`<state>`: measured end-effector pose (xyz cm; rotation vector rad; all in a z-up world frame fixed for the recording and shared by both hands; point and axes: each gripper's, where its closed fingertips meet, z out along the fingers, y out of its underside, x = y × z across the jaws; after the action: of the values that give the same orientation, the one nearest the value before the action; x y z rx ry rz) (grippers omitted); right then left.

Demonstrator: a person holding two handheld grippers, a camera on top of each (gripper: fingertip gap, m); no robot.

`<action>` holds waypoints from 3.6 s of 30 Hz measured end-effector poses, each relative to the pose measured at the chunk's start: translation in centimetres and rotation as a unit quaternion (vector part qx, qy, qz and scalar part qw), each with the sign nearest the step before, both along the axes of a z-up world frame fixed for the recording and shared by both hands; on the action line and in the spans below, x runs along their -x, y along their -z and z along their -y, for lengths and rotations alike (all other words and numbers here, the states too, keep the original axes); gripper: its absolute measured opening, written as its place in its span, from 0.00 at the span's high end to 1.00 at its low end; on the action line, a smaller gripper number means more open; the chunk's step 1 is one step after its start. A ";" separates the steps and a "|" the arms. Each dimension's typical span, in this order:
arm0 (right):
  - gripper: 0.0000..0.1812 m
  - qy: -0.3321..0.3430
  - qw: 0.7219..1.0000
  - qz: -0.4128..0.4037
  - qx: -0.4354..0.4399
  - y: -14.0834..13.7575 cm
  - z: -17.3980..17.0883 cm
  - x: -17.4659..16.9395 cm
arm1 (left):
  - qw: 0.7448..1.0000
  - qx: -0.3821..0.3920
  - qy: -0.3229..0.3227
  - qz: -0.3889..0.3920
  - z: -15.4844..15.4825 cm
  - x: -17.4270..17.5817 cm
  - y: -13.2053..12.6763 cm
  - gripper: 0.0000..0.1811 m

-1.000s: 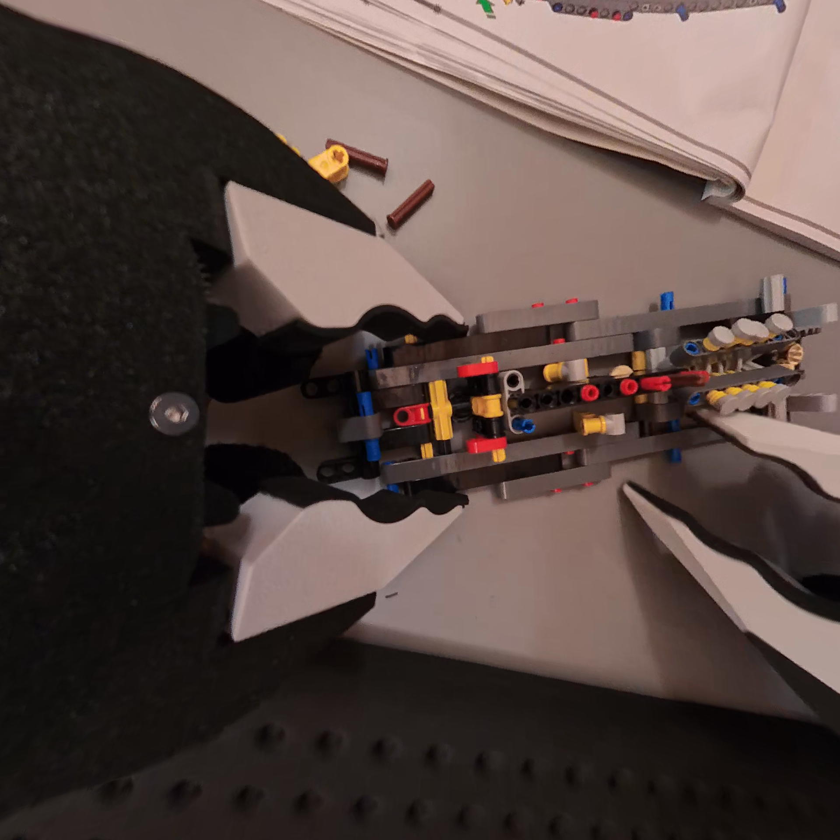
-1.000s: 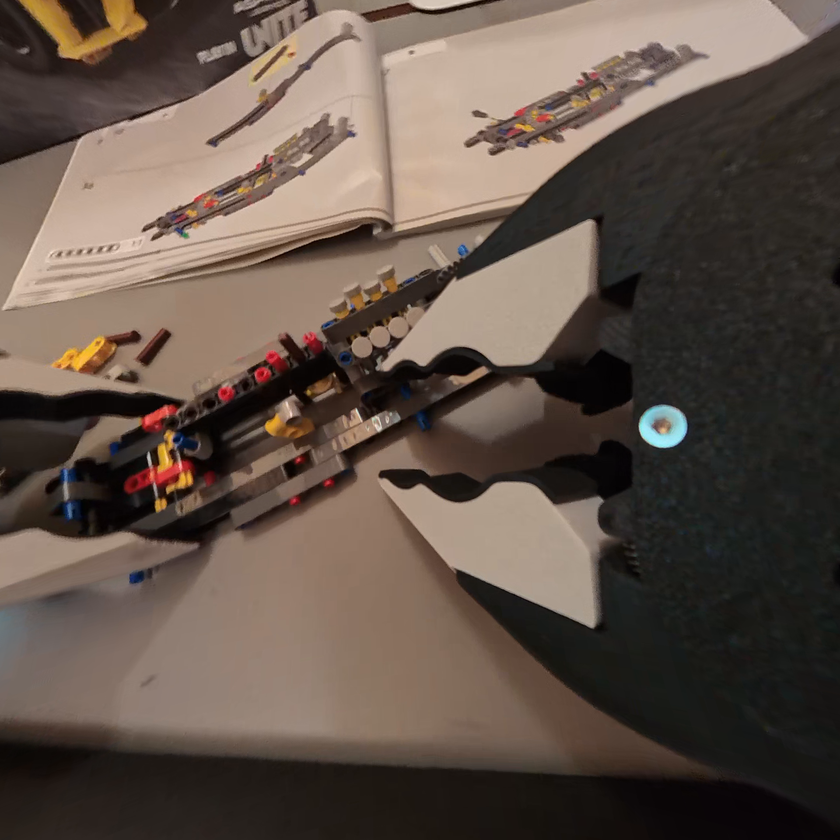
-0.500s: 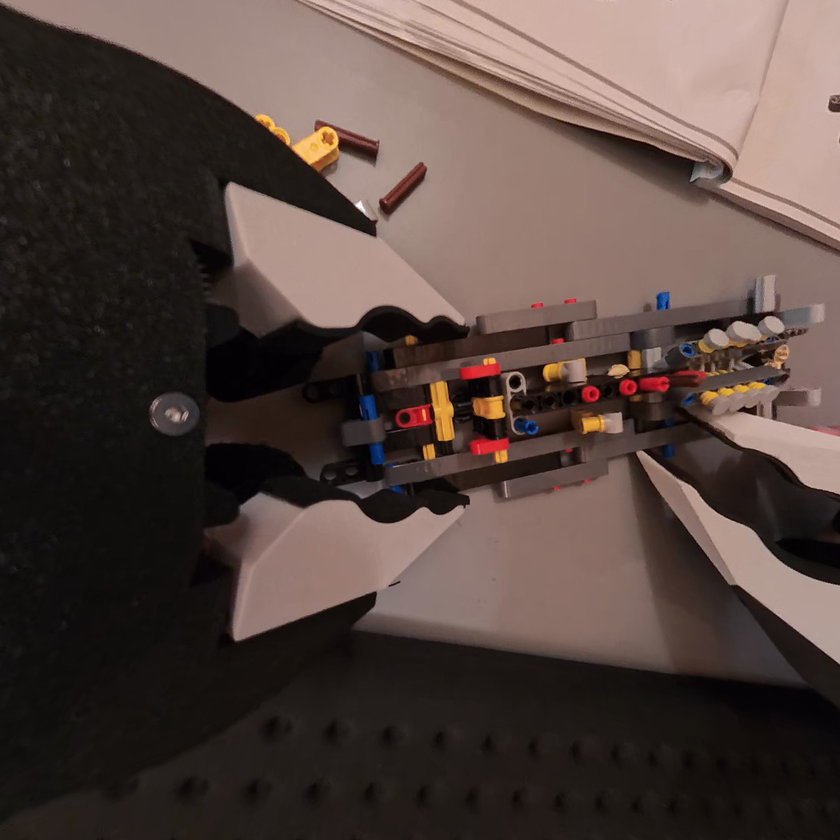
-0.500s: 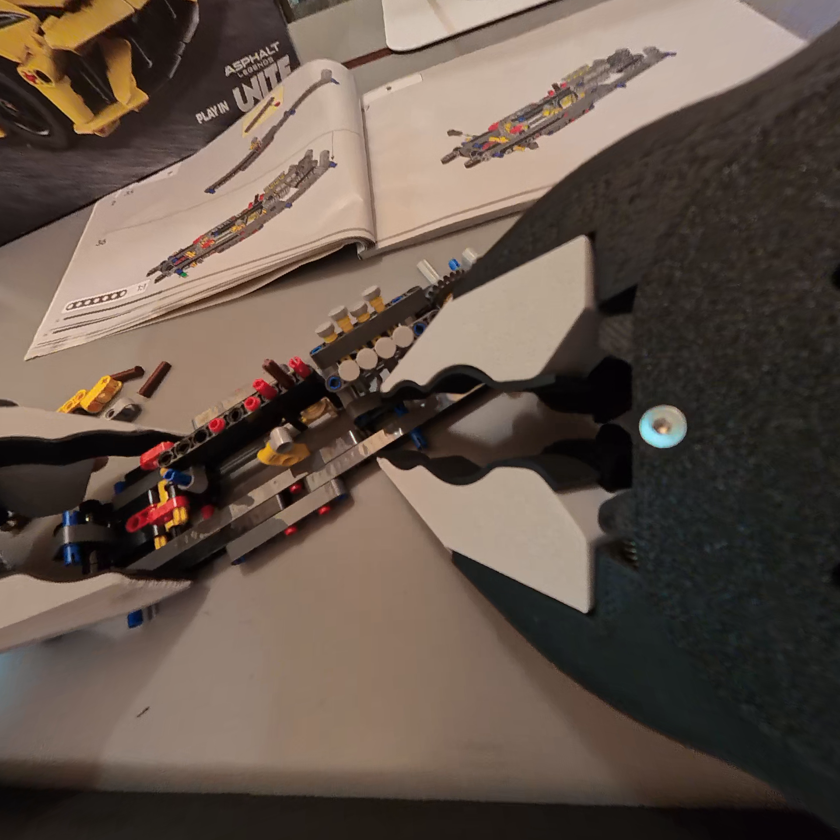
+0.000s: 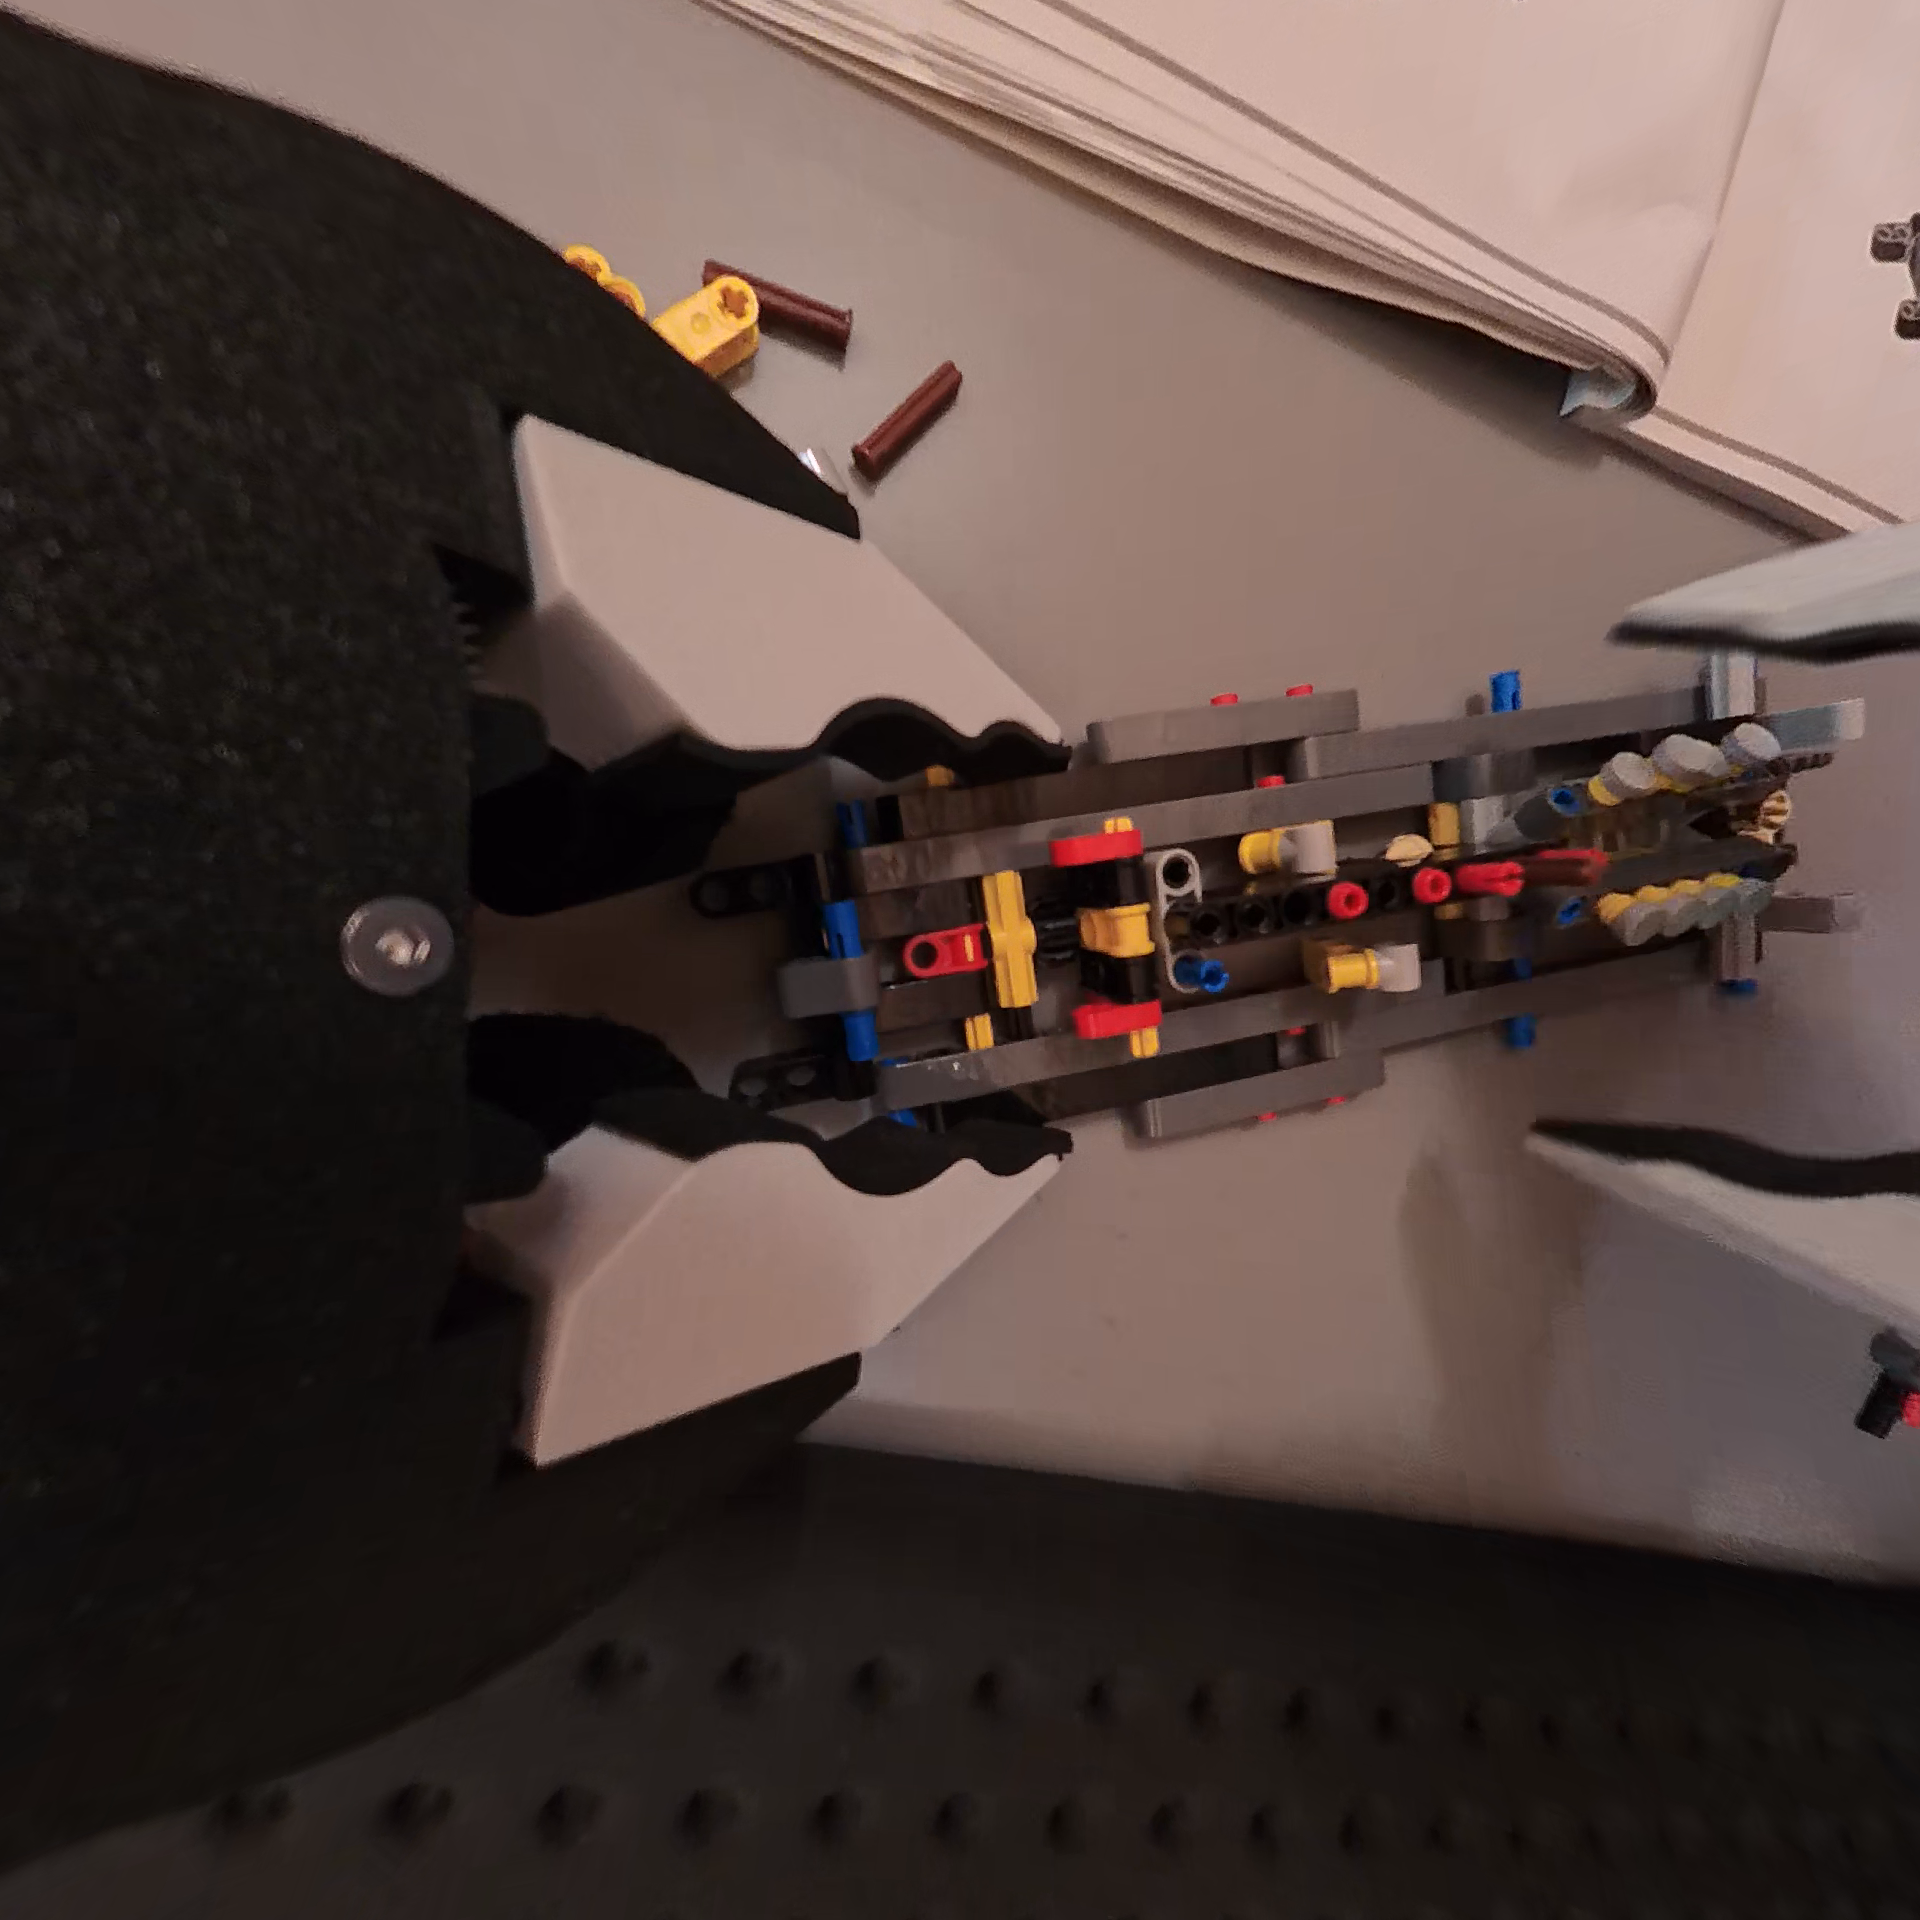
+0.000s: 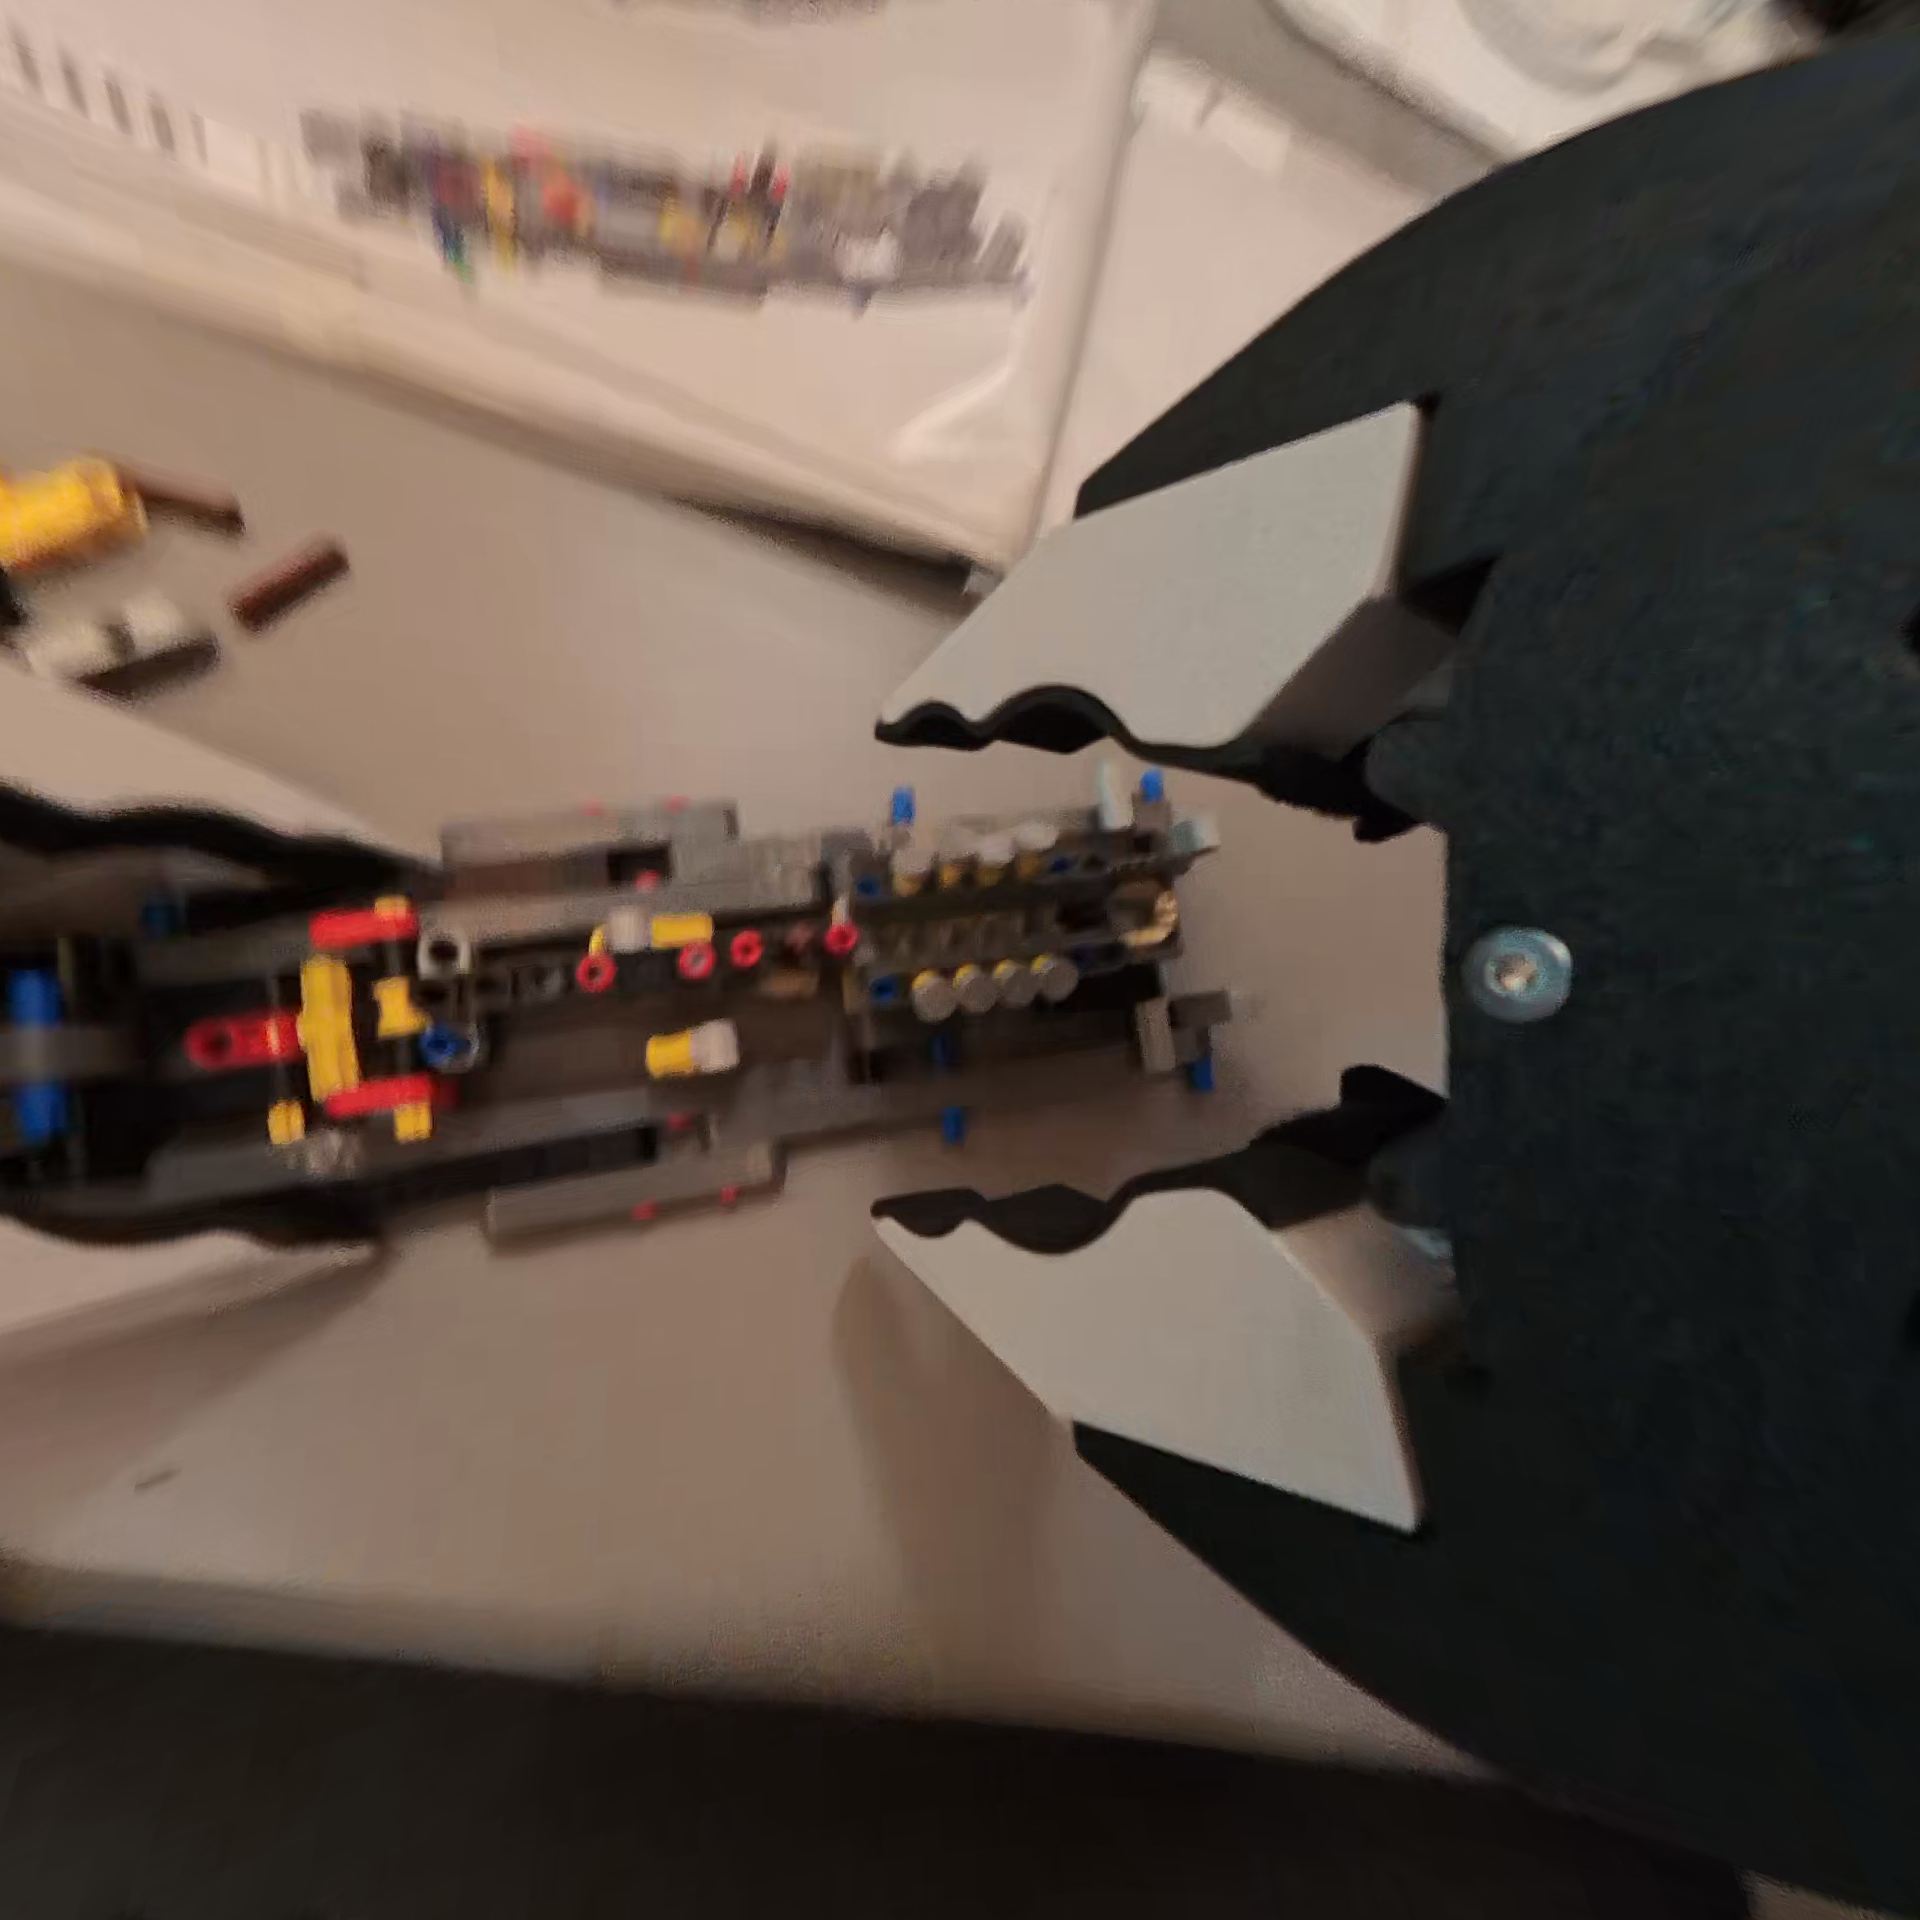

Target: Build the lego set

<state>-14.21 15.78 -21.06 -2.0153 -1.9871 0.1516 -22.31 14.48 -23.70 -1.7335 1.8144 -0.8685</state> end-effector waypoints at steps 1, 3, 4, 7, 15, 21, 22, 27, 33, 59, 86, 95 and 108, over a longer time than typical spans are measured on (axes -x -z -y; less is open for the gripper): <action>0.53 -0.009 0.999 0.014 0.039 0.6 0.5 0.3 | 1.000 0.001 0.000 0.000 0.0 0.0 0.0 0.64; 0.54 -0.027 0.998 0.052 0.039 1.7 0.0 0.2 | 1.000 0.002 0.000 0.001 0.0 0.0 0.0 0.64; 0.55 -0.037 0.996 0.075 0.028 2.2 -0.4 -0.2 | 1.000 0.002 0.000 0.001 0.0 0.0 0.0 0.64; 0.61 -0.052 0.995 0.081 0.038 2.8 -0.4 0.1 | 1.000 0.001 -0.001 -0.001 0.0 0.0 0.0 0.64; 0.64 -0.070 0.992 0.072 0.070 3.0 -0.1 -0.1 | 1.000 0.019 -0.004 0.004 0.1 0.0 -0.1 0.64; 0.65 -0.074 0.993 0.063 0.062 3.0 -0.1 -0.1 | 1.000 0.016 -0.003 0.004 0.0 0.0 -0.1 0.64; 0.65 -0.072 0.994 0.061 0.063 3.0 -0.1 -0.1 | 1.000 0.016 -0.003 0.004 0.0 0.0 -0.1 0.65; 0.65 -0.067 0.994 0.065 0.062 3.0 -0.1 -0.1 | 1.000 0.016 -0.012 0.004 -0.3 -0.1 -0.1 0.65; 0.65 -0.067 0.994 0.056 0.070 2.9 -0.1 0.0 | 1.000 0.024 -0.013 0.006 -0.3 -0.1 -0.2 0.65; 0.65 -0.067 0.991 0.095 0.071 3.0 -0.2 -0.6 | 1.000 -0.016 -0.004 -0.002 -0.3 0.3 0.1 0.64; 0.68 0.158 0.928 -0.297 0.157 -7.4 -2.4 -0.1 | 0.995 0.101 -0.011 0.010 0.1 0.4 -0.8 0.64; 0.64 0.410 0.651 -0.626 0.128 -9.1 3.0 -6.8 | 0.957 0.281 -0.071 -0.016 -0.6 0.0 -2.1 0.64; 0.48 0.527 0.476 -0.643 0.287 -4.0 -3.4 -0.4 | 0.860 0.493 -0.096 0.090 -0.5 -1.1 -5.4 0.64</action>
<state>-13.86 19.20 -17.03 -1.8421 0.4008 1.5452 -21.16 14.98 -18.26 -2.2166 1.0512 -2.0110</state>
